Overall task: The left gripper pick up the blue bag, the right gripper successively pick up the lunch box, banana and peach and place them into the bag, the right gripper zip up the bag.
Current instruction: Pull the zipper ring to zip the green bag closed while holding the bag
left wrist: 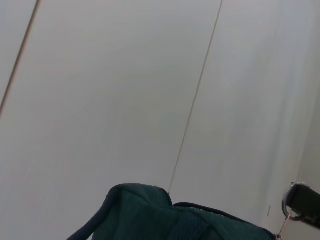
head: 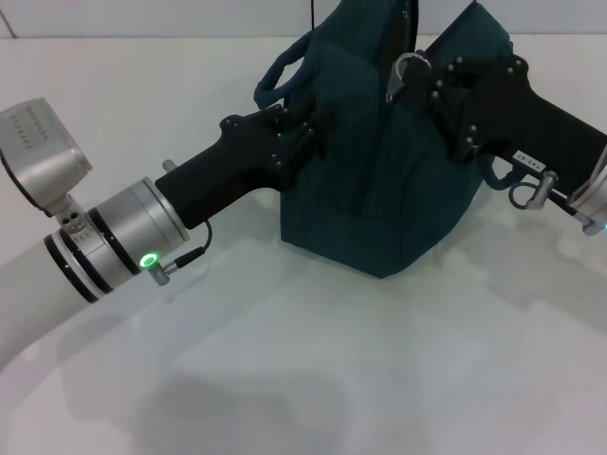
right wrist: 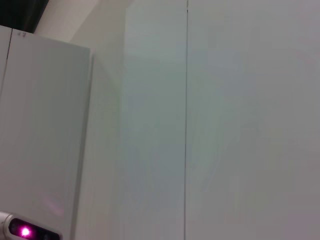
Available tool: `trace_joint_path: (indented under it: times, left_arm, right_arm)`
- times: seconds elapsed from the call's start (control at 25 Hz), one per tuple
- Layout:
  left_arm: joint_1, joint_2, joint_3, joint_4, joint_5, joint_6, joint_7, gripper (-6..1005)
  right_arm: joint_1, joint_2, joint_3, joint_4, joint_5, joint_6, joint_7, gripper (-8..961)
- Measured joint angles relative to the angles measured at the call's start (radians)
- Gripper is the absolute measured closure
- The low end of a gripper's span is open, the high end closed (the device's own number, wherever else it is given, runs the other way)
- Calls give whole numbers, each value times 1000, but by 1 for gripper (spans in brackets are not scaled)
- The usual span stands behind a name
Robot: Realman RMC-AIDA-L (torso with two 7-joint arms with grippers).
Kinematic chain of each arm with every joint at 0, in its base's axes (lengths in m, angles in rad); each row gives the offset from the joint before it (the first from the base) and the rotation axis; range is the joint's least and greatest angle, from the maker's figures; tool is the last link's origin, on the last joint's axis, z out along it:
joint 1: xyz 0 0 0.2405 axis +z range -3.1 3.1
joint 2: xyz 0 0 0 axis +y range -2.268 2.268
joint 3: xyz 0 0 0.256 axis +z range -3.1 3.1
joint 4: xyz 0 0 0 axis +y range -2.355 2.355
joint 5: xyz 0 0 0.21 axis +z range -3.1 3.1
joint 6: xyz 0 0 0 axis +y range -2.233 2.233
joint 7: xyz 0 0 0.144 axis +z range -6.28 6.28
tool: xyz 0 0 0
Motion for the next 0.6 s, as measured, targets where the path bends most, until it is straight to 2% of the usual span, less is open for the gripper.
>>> trace_joint_path:
  times: [0.04,0.6]
  left_arm:
    - [0,0,0,2,2,2,0,762]
    - [-11,0,4,8,36,11,12,942]
  right_arm:
    - [0,0,0,0,2,0,0,946]
    - [0,0,0,2,6,0,-2,946]
